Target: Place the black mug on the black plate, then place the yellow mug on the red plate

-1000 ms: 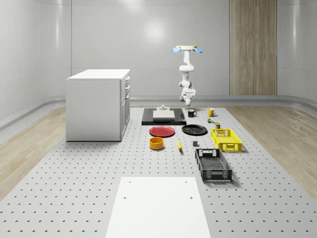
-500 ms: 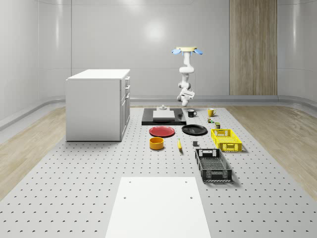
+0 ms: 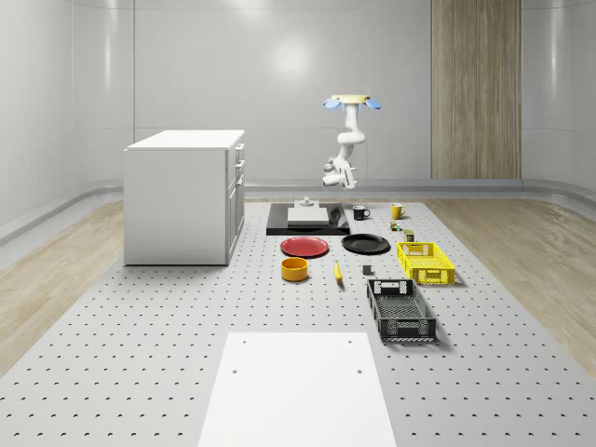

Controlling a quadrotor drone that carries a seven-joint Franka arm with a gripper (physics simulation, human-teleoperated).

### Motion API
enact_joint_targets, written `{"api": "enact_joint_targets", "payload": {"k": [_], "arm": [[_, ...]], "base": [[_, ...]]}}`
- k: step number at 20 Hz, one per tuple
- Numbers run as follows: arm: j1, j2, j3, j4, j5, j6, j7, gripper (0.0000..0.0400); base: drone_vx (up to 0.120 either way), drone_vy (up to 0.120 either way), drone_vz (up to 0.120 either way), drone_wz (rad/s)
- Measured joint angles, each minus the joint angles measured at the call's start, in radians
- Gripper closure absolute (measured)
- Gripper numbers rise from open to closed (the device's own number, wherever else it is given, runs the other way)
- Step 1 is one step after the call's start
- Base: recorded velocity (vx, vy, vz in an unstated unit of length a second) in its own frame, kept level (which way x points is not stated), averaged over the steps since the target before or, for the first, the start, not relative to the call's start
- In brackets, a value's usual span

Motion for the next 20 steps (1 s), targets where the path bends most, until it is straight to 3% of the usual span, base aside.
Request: {"api": "enact_joint_targets", "payload": {"k": [3, 8, 14, 20], "arm": [[-0.131, -0.044, 0.174, -0.193, -0.335, -0.024, 0.125, 0.0000], [-0.397, -0.110, 0.374, -0.388, -0.723, -0.133, 0.335, 0.0000], [-0.619, -0.177, 0.489, -0.451, -0.892, -0.234, 0.484, 0.0000], [-0.718, -0.226, 0.537, -0.463, -0.929, -0.262, 0.549, 0.0000]], "base": [[0.000, 0.000, -0.120, 0.000], [0.000, 0.000, -0.120, 0.000], [0.007, 0.000, -0.120, 0.000], [0.060, 0.000, -0.120, 0.000]]}}
